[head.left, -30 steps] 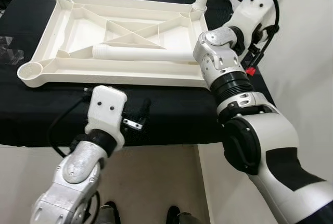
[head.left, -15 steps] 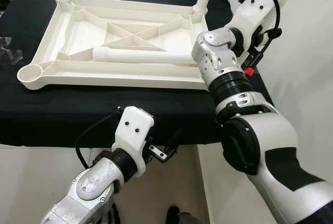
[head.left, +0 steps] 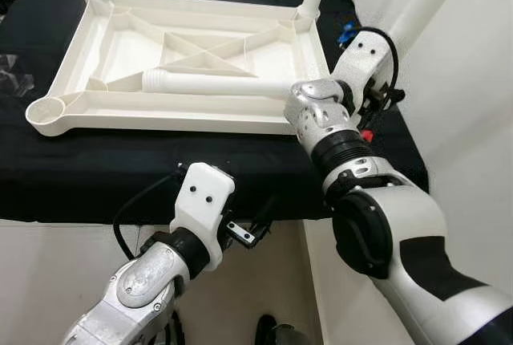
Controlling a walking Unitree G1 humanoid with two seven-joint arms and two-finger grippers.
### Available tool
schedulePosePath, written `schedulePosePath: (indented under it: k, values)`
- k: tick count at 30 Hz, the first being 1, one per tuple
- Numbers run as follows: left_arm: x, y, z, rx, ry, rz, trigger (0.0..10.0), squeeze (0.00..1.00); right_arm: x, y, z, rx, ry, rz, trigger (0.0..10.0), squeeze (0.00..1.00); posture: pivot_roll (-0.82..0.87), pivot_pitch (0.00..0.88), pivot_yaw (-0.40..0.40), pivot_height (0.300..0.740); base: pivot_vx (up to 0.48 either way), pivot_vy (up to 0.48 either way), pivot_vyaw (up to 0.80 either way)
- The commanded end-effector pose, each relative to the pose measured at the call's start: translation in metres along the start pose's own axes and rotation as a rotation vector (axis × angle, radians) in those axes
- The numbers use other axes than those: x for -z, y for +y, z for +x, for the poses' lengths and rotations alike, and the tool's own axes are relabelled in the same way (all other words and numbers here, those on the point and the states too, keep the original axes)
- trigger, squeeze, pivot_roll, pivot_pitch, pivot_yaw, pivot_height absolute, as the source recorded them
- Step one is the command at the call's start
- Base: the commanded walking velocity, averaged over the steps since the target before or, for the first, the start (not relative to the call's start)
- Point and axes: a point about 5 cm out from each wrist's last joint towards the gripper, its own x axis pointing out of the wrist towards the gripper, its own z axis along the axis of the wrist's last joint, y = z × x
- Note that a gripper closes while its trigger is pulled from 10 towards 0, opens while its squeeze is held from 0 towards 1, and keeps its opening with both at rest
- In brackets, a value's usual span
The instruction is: Building children table
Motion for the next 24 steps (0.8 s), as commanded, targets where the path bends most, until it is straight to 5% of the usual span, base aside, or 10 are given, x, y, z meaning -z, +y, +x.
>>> schedulePosePath:
  k: [1, 24]
  values:
    - [0.001, -0.001, -0.002, -0.001, 0.007, 0.002, 10.0, 0.0, 0.003, -0.004, 0.005, 0.03, 0.025, 0.003, 10.0, 0.0, 0.08, 0.288, -0.155, 0.74, 0.0, 0.0, 0.0]
    - [-0.002, 0.004, 0.0, -0.036, -0.004, 0.024, 10.0, 0.0, -0.011, 0.012, -0.018, -0.084, 0.016, 0.059, 10.0, 0.0, 0.08, 0.29, -0.156, 0.74, 0.0, 0.0, 0.0]
